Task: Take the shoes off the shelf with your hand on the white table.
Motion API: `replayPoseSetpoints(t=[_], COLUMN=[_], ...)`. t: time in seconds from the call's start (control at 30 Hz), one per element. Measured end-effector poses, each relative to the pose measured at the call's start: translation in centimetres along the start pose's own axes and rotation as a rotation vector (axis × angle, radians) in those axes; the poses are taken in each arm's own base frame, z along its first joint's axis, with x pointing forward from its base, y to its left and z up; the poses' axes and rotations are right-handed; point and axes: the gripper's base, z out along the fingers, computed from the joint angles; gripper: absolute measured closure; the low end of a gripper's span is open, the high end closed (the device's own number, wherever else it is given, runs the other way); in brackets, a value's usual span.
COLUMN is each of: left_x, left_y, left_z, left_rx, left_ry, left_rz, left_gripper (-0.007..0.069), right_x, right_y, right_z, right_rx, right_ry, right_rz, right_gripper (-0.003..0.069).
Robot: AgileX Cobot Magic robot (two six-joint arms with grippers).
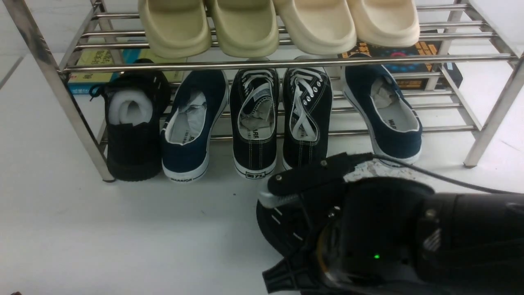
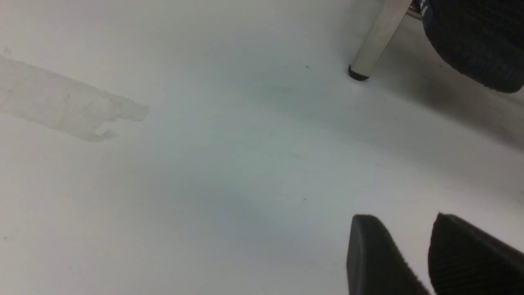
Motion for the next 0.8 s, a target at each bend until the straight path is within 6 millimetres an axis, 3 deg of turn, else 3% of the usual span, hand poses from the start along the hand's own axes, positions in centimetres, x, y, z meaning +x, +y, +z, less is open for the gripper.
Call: replayPoseSetpoints(t=[0.3,0.57,0.8], left_x=[0.0,0.0,0.0], left_y=[0.0,0.0,0.0], left_z=[0.0,0.0,0.0], left_rx=[0.000,0.000,0.000], left_ry=[0.000,0.000,0.000], left_rz=[0.000,0.000,0.000], left_gripper=[0.0385,0.0385,0.0385], right_x=[0.4,0.5,0.6], right_y=[1.0,-0.3,-0.5], right_z=[2.9,1.2,0.7], right_rx=[0.025,0.097,0.102], right_ry=[0.035,0.049,0.030], right_rz=[0.019,0.046,0.249], right_gripper=[0.0641,0.0639,0.0634])
